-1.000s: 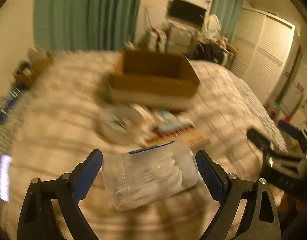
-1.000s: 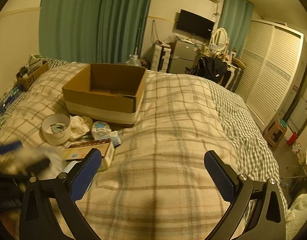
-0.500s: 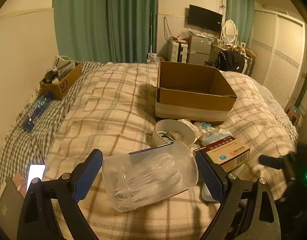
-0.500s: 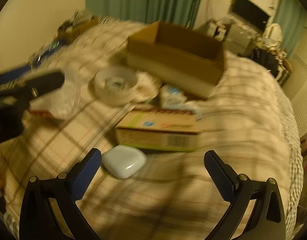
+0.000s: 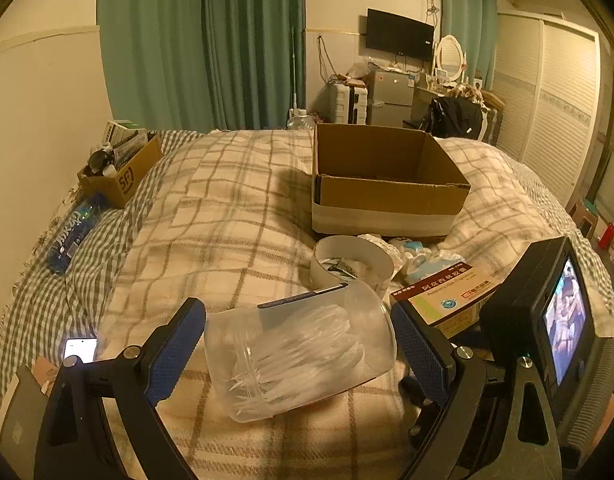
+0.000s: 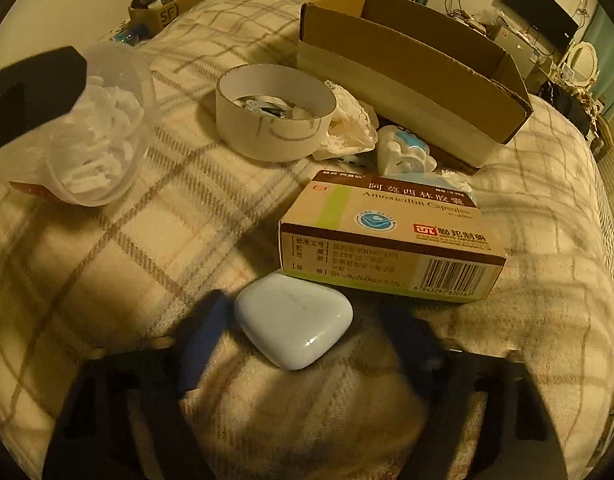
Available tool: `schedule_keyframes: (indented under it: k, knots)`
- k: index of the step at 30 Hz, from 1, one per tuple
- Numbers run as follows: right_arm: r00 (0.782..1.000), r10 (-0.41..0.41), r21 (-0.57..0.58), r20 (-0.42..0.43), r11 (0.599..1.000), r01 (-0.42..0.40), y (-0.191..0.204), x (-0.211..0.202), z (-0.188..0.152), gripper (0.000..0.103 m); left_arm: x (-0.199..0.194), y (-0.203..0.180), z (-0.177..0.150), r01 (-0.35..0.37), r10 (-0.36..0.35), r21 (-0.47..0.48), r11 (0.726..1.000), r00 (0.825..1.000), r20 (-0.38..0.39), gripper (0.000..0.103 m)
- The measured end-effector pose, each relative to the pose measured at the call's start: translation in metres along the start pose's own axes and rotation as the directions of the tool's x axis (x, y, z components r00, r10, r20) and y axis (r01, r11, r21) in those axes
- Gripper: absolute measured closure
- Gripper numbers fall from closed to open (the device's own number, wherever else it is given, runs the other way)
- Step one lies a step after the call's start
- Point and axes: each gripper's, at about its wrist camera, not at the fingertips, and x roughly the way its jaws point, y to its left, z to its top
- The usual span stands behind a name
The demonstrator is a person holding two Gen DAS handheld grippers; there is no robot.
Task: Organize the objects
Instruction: 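Grasp the clear swab container with the left gripper while the right grasps the white oval case, then carry both items over the cardboard box and open both grippers to drop them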
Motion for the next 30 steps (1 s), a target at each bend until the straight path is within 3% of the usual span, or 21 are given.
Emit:
schedule_keyframes:
  k: [1, 6, 14, 22, 30]
  knots:
    - [1.0, 0.003, -0.002, 0.0, 1.0, -0.003, 0.001, 0.0, -0.001, 0.045, -0.001, 0.0, 0.0, -0.001, 0.001, 0.0, 1.0, 1.0, 0.002, 0.008]
    - [1.0, -0.012, -0.001, 0.026, 1.0, 0.012, 0.001, -0.008, -0.007, 0.045, -0.007, 0.004, 0.001, -0.008, 0.008, -0.002, 1.0, 1.0, 0.01, 0.008]
    - [0.986, -0.034, 0.038, 0.161, 0.999, 0.028, -0.013, -0.055, 0.001, 0.045, -0.008, 0.002, 0.003, -0.003, 0.003, 0.006, 1.0, 1.0, 0.022, 0.008]
    - [0.951, -0.117, 0.074, 0.287, 0.992, 0.1, -0.041, -0.102, 0.02, 0.045, -0.001, -0.006, 0.021, 0.016, -0.017, 0.019, 1.0, 0.999, 0.031, 0.008]
    - [0.901, -0.191, 0.091, 0.389, 0.981, 0.169, -0.087, -0.14, 0.074, 0.045, 0.016, -0.016, 0.084, 0.047, -0.051, 0.049, 0.998, 0.995, 0.084, 0.008]
